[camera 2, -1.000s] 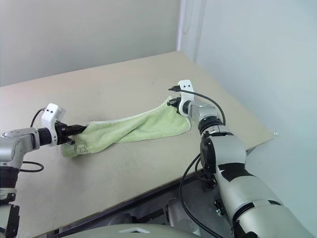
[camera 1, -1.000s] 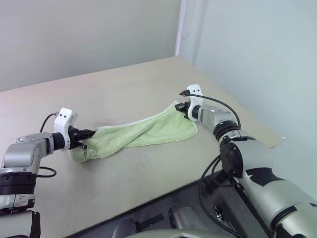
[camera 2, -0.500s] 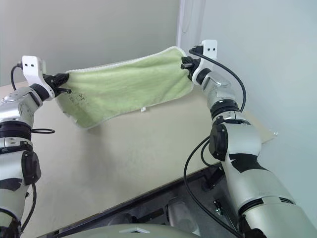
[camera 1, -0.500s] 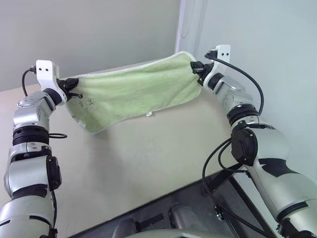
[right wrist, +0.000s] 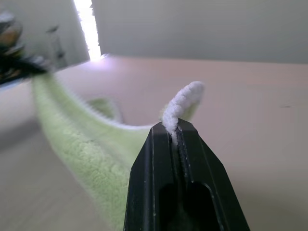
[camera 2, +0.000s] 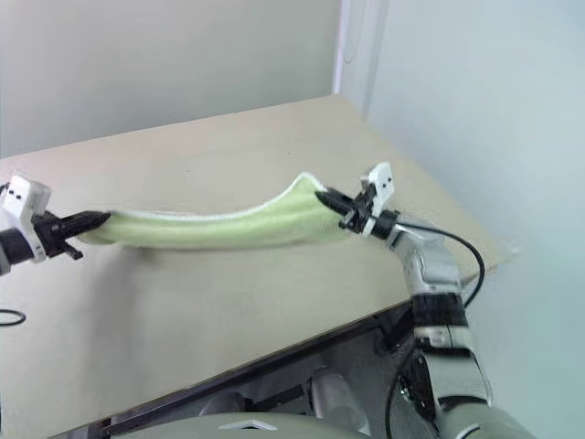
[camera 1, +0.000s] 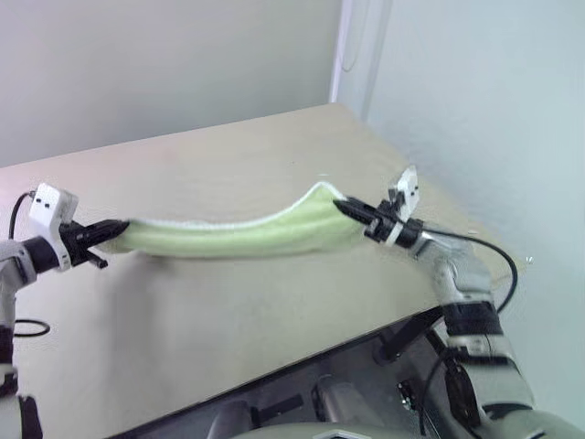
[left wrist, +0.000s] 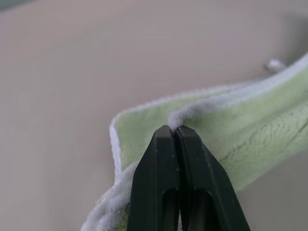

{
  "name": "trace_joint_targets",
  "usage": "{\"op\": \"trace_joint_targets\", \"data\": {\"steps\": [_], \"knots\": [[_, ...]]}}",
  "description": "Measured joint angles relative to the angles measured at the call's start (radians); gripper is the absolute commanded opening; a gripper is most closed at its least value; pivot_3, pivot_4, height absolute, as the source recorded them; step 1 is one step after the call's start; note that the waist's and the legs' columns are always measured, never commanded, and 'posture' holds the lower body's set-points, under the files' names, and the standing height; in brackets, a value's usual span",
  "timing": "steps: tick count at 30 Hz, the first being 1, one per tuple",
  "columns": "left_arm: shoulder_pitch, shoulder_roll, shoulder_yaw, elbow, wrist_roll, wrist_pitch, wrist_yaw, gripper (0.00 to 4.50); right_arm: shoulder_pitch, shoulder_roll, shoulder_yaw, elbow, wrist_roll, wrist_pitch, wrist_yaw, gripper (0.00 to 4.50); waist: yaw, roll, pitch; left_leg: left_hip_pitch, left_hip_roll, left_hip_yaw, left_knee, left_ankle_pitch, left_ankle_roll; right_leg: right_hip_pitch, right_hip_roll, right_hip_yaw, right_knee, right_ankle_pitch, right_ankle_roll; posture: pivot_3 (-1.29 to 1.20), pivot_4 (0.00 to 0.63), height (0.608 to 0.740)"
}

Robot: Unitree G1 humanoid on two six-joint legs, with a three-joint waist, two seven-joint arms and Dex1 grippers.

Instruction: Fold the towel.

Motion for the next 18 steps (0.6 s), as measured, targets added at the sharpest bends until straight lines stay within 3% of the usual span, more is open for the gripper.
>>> {"op": "trace_joint_targets", "data": {"steps": [5,8,13,18], "knots": [[0.044,-0.014,0.005,-0.054,-0.002,0.017,0.013,0.00,0.106,-0.057,0.152,-0.062,-0.010,0.159,0.023,0.04,0.019,-0.002,0.002,0.014,0.001,0.002,0.000,0.000,0.000,0.013,0.000,0.000,-0.003,-0.002,-0.003,0.00,0.000,0.740],[0.029,-0.035,-0.003,-0.057,-0.002,0.018,0.025,0.00,0.091,-0.059,0.169,-0.062,-0.018,0.206,-0.007,0.74,0.020,-0.003,0.002,0.014,0.001,0.002,0.000,0.000,-0.001,0.014,0.000,0.000,-0.004,-0.002,-0.003,0.00,0.000,0.740],[0.009,-0.046,-0.027,-0.059,0.001,0.017,0.024,0.00,0.079,-0.110,0.180,-0.062,-0.036,0.230,-0.019,2.52,0.023,-0.004,0.001,0.011,0.001,0.002,-0.003,0.000,0.000,0.011,0.000,0.000,-0.005,-0.003,-0.002,0.00,0.000,0.740],[0.005,-0.046,-0.040,-0.059,0.003,0.012,0.025,0.00,0.011,-0.130,0.168,-0.063,-0.019,0.350,-0.056,2.52,0.021,-0.004,0.001,0.010,0.001,0.003,-0.004,-0.002,0.002,0.008,0.000,0.000,-0.004,-0.004,-0.001,0.00,0.000,0.740]]}}
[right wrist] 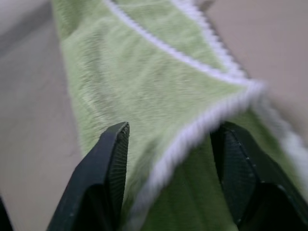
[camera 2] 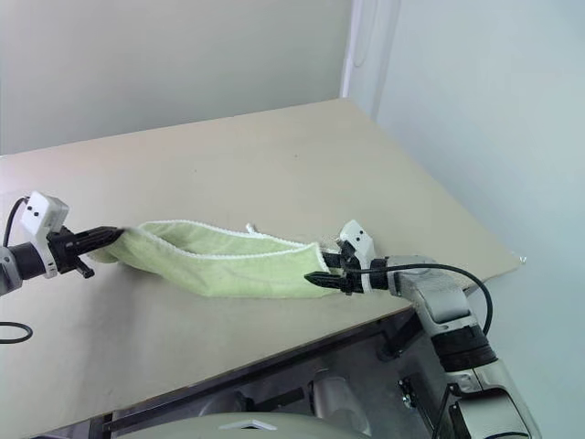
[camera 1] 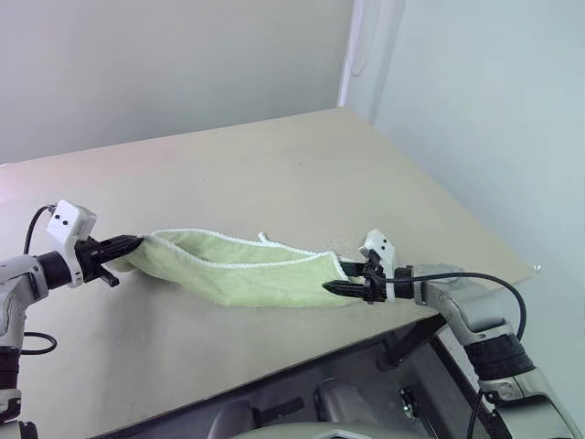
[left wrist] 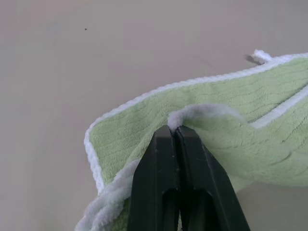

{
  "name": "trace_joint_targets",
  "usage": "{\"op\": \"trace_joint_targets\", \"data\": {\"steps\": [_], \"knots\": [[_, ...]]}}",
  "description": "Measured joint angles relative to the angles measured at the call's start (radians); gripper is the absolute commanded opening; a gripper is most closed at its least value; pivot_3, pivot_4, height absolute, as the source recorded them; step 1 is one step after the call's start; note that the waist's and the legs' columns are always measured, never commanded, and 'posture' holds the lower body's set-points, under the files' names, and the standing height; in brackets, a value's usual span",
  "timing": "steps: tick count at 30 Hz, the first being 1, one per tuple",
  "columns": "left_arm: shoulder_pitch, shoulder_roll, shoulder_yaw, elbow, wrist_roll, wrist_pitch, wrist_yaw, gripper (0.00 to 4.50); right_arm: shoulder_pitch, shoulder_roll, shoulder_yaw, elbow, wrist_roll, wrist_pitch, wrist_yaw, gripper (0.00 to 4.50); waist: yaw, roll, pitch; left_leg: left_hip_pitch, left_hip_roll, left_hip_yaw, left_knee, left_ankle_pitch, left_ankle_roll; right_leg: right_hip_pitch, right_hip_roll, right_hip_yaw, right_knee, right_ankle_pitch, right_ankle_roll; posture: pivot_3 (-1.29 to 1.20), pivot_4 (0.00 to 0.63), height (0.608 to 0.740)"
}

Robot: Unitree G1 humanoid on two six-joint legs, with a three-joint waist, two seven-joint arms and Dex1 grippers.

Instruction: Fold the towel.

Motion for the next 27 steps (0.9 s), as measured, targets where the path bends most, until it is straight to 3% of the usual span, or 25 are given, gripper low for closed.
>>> {"op": "trace_joint_targets", "data": {"steps": [12,27], "knots": [[-0.003,-0.009,-0.019,0.008,0.021,-0.010,0.002,0.00,-0.199,-0.029,0.159,0.066,-0.041,0.229,-0.030,2.52,0.002,0.000,0.000,0.001,0.000,0.000,0.001,0.000,0.000,0.002,0.000,0.000,-0.001,0.000,-0.001,0.00,0.000,0.740],[0.001,-0.032,-0.039,0.005,0.021,-0.023,0.030,0.00,-0.392,0.045,0.183,0.353,-0.059,0.274,0.018,2.52,-0.001,0.000,0.000,0.001,0.000,0.000,0.001,0.000,0.000,0.001,0.000,0.000,0.000,0.000,0.000,0.00,0.000,0.740]]}}
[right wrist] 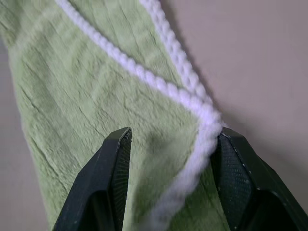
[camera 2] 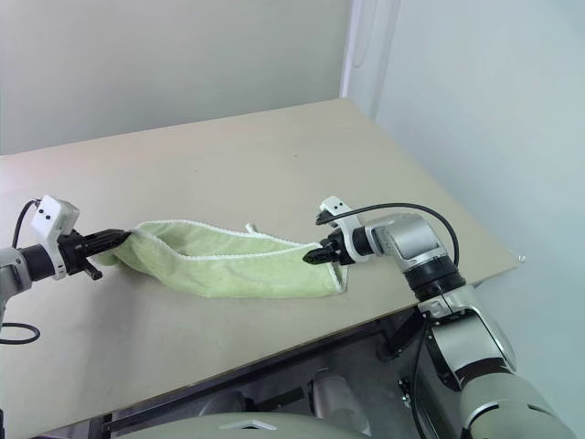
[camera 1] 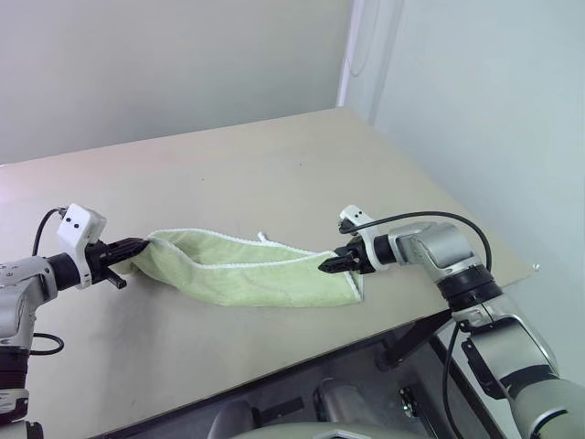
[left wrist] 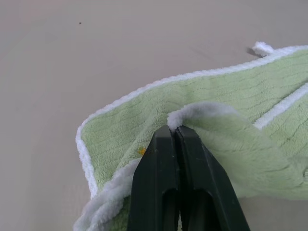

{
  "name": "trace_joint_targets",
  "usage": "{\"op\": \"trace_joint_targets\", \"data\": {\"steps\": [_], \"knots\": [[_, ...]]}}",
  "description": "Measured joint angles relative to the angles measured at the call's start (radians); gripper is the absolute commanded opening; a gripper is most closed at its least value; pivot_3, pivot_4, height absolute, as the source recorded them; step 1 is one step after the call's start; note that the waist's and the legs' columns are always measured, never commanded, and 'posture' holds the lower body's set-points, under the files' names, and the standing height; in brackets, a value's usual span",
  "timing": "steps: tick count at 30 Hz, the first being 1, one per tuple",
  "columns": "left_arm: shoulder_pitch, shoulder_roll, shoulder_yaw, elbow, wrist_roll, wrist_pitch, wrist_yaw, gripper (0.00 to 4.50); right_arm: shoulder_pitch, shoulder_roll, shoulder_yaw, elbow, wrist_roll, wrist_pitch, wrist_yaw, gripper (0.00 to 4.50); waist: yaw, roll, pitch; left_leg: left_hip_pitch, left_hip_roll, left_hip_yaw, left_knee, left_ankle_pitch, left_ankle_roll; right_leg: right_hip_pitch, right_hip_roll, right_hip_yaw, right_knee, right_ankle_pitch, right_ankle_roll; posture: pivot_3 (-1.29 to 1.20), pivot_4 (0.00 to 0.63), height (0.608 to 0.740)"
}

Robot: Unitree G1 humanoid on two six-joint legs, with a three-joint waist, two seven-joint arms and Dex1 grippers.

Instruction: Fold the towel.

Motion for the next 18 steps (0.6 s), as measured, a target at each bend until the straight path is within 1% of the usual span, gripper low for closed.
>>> {"op": "trace_joint_targets", "data": {"steps": [4,5,7,10,11,12,18], "knots": [[0.003,-0.005,-0.001,0.000,0.000,0.000,0.009,0.00,-0.015,0.006,0.000,0.017,-0.007,-0.012,0.017,2.52,0.001,0.000,0.000,0.000,0.000,0.000,0.000,0.000,0.000,0.000,0.000,0.000,0.000,0.000,0.000,0.00,0.000,0.740],[0.004,-0.005,-0.001,0.000,0.000,0.000,0.010,0.00,-0.016,0.008,0.000,0.021,-0.009,-0.016,0.019,2.15,0.000,0.000,0.000,0.000,0.000,0.000,0.000,0.000,0.000,0.000,0.000,0.000,0.000,0.000,0.000,0.00,0.000,0.740],[0.008,-0.005,-0.001,0.000,0.001,0.000,0.011,0.00,-0.016,0.010,0.001,0.025,-0.015,-0.021,0.019,1.64,0.000,0.000,0.000,0.000,0.000,0.000,0.000,0.000,0.000,0.000,0.000,0.000,0.000,0.000,0.000,0.00,0.000,0.740],[0.011,-0.005,-0.001,0.000,0.008,-0.001,0.013,0.00,-0.016,0.008,0.011,0.024,-0.029,-0.032,0.020,0.49,-0.001,0.000,0.000,0.000,0.000,0.000,0.000,0.000,0.000,0.000,0.000,0.000,0.000,0.000,0.000,0.00,0.000,0.740],[0.011,-0.005,-0.001,0.000,0.009,-0.001,0.014,0.00,-0.015,0.008,0.014,0.024,-0.032,-0.033,0.020,0.21,-0.001,0.000,0.000,0.000,0.000,0.000,0.000,0.000,0.000,0.000,0.000,0.000,0.000,0.000,0.000,0.00,0.000,0.740],[0.011,-0.005,-0.001,0.000,0.009,-0.001,0.015,0.00,-0.015,0.007,0.014,0.024,-0.037,-0.037,0.020,0.05,-0.001,0.000,0.000,0.000,0.000,0.000,0.000,0.000,0.000,0.000,0.000,0.000,0.000,0.000,0.000,0.00,0.000,0.740],[0.002,-0.004,0.000,0.003,0.001,0.030,0.013,0.00,-0.004,-0.016,-0.025,-0.030,-0.025,-0.057,0.025,0.05,0.000,0.000,0.000,-0.001,0.000,0.000,0.000,0.000,0.000,-0.001,0.000,0.000,0.000,0.000,0.000,0.00,0.000,0.740]]}}
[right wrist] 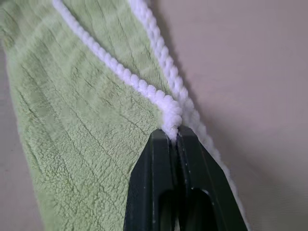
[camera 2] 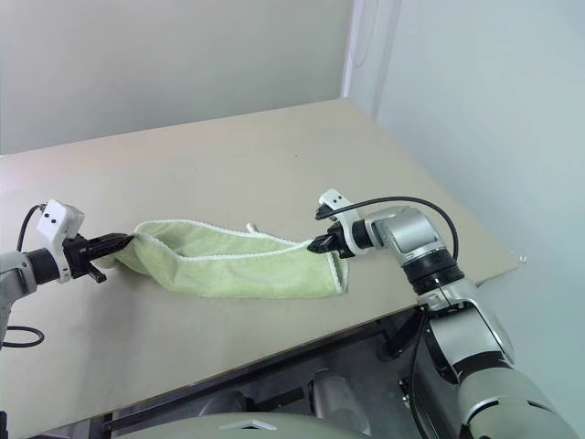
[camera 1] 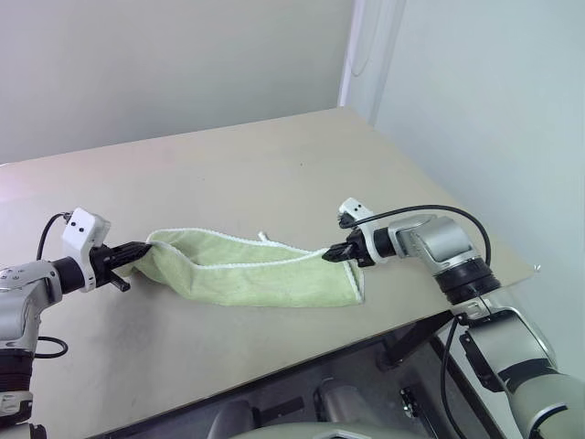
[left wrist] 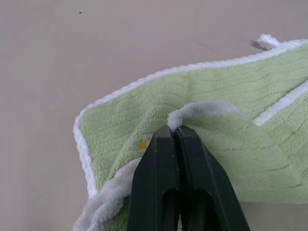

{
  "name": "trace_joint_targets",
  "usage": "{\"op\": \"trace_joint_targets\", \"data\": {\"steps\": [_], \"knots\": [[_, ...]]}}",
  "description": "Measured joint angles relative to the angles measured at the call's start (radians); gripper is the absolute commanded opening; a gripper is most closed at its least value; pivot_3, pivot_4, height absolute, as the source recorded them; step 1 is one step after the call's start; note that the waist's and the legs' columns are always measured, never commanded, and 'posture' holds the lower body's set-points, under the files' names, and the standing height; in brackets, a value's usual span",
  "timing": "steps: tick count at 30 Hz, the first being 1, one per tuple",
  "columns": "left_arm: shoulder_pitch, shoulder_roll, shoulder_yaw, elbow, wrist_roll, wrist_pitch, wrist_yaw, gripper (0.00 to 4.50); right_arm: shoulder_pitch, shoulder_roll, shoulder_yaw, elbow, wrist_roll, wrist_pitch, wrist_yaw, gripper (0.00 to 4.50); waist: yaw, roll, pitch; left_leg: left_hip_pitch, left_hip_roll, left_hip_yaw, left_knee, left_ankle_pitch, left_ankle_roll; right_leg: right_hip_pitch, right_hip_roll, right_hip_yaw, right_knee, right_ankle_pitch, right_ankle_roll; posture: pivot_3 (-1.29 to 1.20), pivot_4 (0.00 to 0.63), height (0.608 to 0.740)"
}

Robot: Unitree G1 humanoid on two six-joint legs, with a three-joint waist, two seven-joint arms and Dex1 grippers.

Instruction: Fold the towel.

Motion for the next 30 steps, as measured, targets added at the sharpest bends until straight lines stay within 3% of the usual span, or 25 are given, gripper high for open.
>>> {"op": "trace_joint_targets", "data": {"steps": [7,12,17,22,27,30], "knots": [[-0.094,0.037,0.011,0.085,-0.026,0.124,0.002,0.00,-0.038,-0.024,-0.171,-0.032,0.017,-0.100,-0.083,0.05,-0.001,0.000,0.001,0.000,0.000,0.000,0.000,0.000,0.000,0.000,0.000,0.000,0.000,0.000,0.000,0.00,0.000,0.740],[-0.347,0.025,-0.039,0.270,-0.002,0.132,0.027,0.00,-0.222,0.008,-0.263,0.173,-0.027,-0.319,-0.244,0.05,-0.002,-0.001,0.003,0.001,0.000,0.000,0.000,0.000,0.000,0.001,0.000,0.000,0.000,0.000,0.000,0.00,0.000,0.740],[-0.632,-0.068,-0.105,0.568,0.095,0.006,0.140,0.00,-0.330,0.074,-0.283,0.432,-0.083,-0.541,-0.382,0.05,-0.001,-0.002,0.003,-0.001,-0.001,0.000,-0.001,0.000,0.000,0.000,0.000,0.000,-0.002,0.004,0.002,0.00,0.000,0.740],[-0.892,-0.147,-0.118,0.863,0.186,-0.200,0.320,0.00,-0.454,0.127,-0.319,0.671,-0.115,-0.759,-0.509,0.05,-0.002,-0.002,0.003,-0.018,-0.001,0.000,-0.001,0.001,-0.001,-0.018,-0.001,0.001,0.002,0.007,0.000,0.00,0.000,0.740],[-1.027,-0.163,-0.118,0.961,0.231,-0.379,0.380,0.00,-0.566,0.126,-0.363,0.794,-0.123,-0.934,-0.572,0.05,-0.002,-0.001,0.002,-0.018,-0.002,0.001,-0.012,0.001,-0.002,-0.023,-0.003,0.001,-0.001,0.007,0.000,0.00,0.000,0.740],[-1.023,-0.133,-0.125,0.959,0.257,-0.442,0.301,0.00,-0.560,0.106,-0.385,0.791,-0.110,-0.952,-0.494,0.05,-0.003,-0.001,0.002,-0.018,-0.002,0.002,-0.015,0.001,-0.002,-0.023,-0.002,0.001,-0.001,0.006,-0.001,0.00,0.000,0.740]]}}
